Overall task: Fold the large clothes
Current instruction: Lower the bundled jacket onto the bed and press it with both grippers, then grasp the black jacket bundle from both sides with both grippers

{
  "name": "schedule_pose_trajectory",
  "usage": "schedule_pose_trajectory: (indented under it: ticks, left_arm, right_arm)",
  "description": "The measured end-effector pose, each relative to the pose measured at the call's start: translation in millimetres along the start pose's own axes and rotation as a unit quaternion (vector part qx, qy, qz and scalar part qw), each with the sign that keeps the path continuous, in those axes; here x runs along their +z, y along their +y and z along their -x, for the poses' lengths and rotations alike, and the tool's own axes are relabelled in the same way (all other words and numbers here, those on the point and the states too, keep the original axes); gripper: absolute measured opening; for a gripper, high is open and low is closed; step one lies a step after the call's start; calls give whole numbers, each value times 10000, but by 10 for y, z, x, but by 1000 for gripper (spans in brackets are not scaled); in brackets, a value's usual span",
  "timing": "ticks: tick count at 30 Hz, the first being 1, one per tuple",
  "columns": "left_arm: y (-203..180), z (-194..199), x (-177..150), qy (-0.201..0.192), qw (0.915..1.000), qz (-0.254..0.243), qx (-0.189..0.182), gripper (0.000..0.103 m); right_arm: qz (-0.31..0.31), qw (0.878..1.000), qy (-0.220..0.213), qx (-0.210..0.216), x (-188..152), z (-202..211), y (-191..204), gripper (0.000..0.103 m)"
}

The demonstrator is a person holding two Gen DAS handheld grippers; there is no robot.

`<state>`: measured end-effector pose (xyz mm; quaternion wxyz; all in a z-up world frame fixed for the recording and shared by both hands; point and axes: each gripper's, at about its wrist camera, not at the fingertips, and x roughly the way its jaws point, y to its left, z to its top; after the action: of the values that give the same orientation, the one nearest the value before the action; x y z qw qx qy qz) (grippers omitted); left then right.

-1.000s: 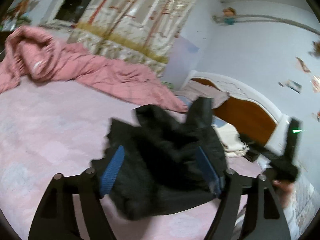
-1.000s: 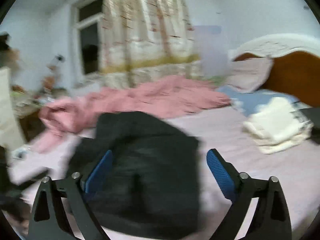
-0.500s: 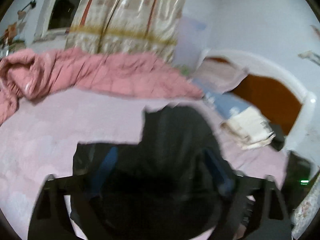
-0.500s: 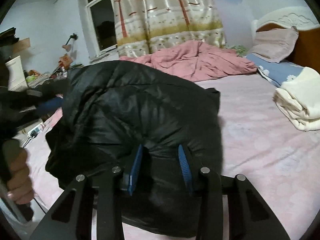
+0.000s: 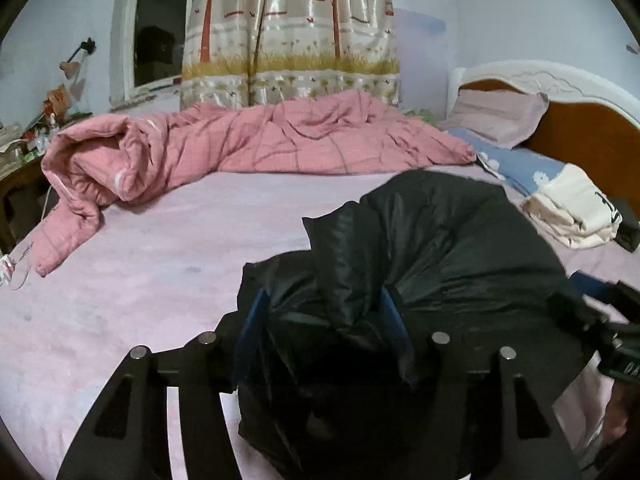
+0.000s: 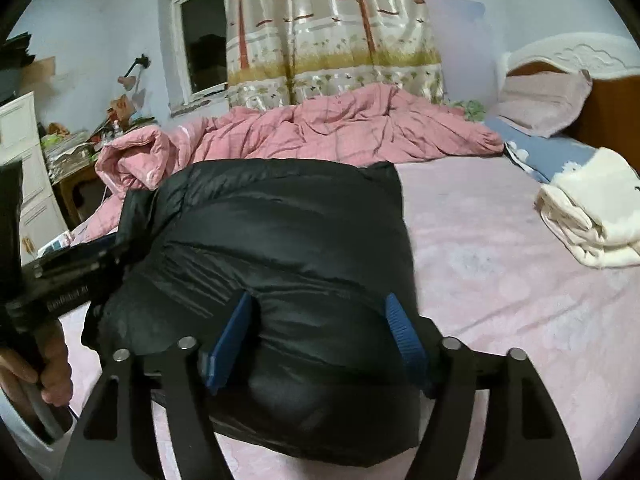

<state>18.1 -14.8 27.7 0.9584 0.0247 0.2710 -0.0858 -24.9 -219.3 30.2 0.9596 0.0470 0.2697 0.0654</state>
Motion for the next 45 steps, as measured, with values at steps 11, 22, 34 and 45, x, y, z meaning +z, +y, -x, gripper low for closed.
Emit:
schedule_pose_trajectory:
  ticks: [11, 22, 34, 45]
  left_arm:
    - [222, -300, -201, 614, 9975, 339, 40, 67]
    - [360, -478, -342, 899, 9935, 692, -116, 69]
    - [622, -572, -432, 1274, 9661, 1683, -1487, 80]
    - [369, 80, -249, -43, 9779, 1446, -1512, 103]
  right_arm:
    - [-71, 9998, -110, -168, 4, 80, -178, 88]
    - [-112, 9994, -221, -251, 24, 97, -210, 97]
    - [-1666, 9738, 841, 1299, -204, -445, -537, 96]
    - [-1094, 9877, 565, 966, -151, -395, -331, 77]
